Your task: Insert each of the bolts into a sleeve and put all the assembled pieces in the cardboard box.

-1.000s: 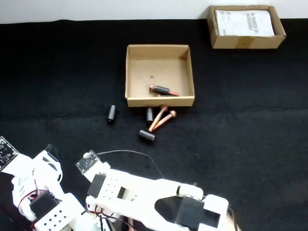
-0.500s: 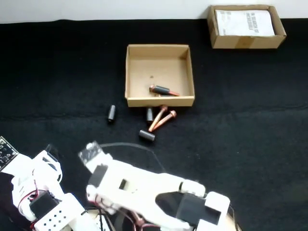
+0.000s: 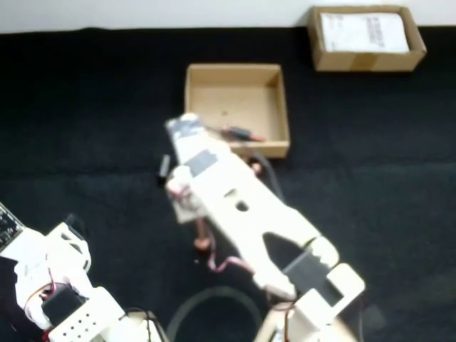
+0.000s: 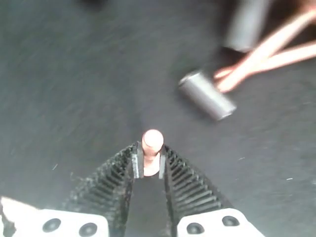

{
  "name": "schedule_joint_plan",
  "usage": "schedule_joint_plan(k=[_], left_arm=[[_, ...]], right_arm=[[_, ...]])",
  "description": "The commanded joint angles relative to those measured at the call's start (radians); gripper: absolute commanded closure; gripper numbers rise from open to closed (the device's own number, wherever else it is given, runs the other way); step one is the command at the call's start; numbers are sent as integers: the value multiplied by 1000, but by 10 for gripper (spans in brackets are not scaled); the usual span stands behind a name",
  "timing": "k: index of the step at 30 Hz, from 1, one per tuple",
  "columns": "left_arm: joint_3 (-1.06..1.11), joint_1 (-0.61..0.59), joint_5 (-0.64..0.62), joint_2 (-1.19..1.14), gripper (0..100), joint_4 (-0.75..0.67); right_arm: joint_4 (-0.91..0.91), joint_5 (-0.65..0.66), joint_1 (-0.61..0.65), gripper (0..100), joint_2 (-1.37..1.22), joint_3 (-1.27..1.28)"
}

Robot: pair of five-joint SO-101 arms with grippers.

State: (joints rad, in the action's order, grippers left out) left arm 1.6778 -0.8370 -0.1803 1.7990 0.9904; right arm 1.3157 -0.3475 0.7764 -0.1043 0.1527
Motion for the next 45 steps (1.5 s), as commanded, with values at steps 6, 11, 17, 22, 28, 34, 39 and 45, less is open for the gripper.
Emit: schedule_joint_plan(k=[6,11,17,22,28,34,39,45], left_arm=[[18,-1,2,5,720,9],[18,-1,2,4,720,9],[18,30,2,2,720,9],[15,225,2,8,719,-18],[8,527,-6,1,719,-140],[8,665,15,1,720,-132],[13,822,207,1,720,-106],[19,972,710,-19,723,-114]], right_arm=[[90,66,19,854,4,-44],[114,72,19,789,7,-47],[248,74,-31,789,47,-107],[358,74,-180,789,166,-245],[447,127,-401,789,420,-351],[446,292,-581,789,759,-196],[446,344,-733,789,1021,48],[444,488,-943,789,1299,283]])
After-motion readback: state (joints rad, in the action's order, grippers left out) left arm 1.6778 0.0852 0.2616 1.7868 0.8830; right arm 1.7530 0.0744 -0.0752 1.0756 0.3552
